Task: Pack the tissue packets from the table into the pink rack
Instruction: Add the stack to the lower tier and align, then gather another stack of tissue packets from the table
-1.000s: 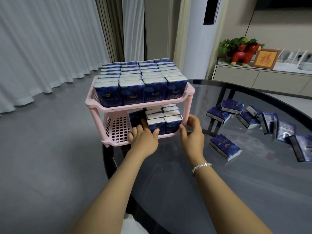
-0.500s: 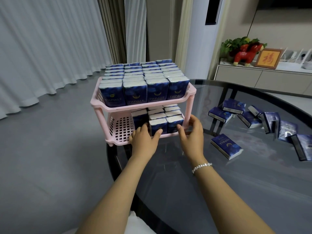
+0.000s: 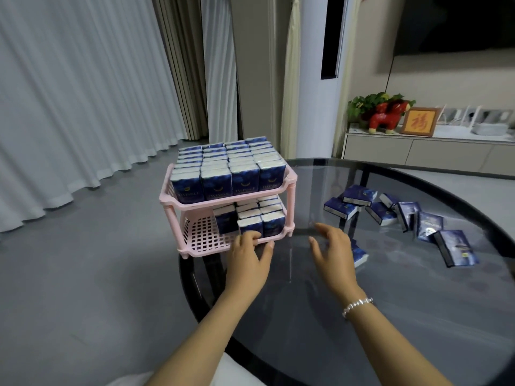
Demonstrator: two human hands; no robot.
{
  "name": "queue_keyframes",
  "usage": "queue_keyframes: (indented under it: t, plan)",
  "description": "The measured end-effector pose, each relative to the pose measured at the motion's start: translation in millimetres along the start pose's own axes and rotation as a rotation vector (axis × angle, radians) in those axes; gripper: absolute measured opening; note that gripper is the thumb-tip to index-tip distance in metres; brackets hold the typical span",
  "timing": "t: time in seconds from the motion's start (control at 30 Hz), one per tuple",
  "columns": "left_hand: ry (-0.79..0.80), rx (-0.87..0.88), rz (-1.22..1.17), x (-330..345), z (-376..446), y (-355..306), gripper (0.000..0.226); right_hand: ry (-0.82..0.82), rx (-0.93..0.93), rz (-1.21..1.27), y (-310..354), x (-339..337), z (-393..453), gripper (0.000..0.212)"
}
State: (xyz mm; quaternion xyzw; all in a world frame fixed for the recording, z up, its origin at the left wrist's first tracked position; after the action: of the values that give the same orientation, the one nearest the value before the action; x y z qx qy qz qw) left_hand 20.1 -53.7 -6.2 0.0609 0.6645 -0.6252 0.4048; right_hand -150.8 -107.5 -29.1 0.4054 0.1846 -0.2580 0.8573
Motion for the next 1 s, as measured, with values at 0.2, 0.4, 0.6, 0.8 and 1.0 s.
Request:
queue_keyframes:
  t: [0.2, 0.4, 0.6, 0.8, 1.0]
  plan:
    - [0.229, -0.08, -0.085, 29.0, -23.4, -29.7, 0.029, 0.078, 0.115, -0.305, -29.6, -50.9, -15.0, 0.04]
    - [0.381, -0.238, -0.108, 78.7, -30.4, -49.6, 0.036, 0.325, 0.349, -0.202, -54.9, -64.9, -13.5, 0.047]
    - [0.424, -0.33, -0.232, 113.0, -22.5, -67.7, 0.055, 0.329, 0.369, 0.063, -57.4, -73.2, -7.3, 0.041]
    - [0.454, -0.3, -0.233, 131.0, -6.8, -79.2, 0.039, 0.341, 0.276, 0.174, -65.4, -89.8, -2.4, 0.033]
    - [0.412, -0.356, -0.494, 150.6, -6.9, -103.8, 0.024, -0.068, 0.246, -0.125, -99.0, -129.4, 4.1, 0.028]
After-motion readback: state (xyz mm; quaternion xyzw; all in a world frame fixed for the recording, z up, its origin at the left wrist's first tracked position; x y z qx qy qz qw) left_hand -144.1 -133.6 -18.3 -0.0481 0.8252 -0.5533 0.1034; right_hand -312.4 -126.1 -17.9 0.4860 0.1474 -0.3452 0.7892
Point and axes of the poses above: each hand's wrist, its own z-axis towards the middle knuckle, its own x-axis out of the palm, y = z × x, the point moved 1 cm from there along z, towards the middle knuckle, and after that the axes turned 14 degrees about -x, right-handed, at the moved point
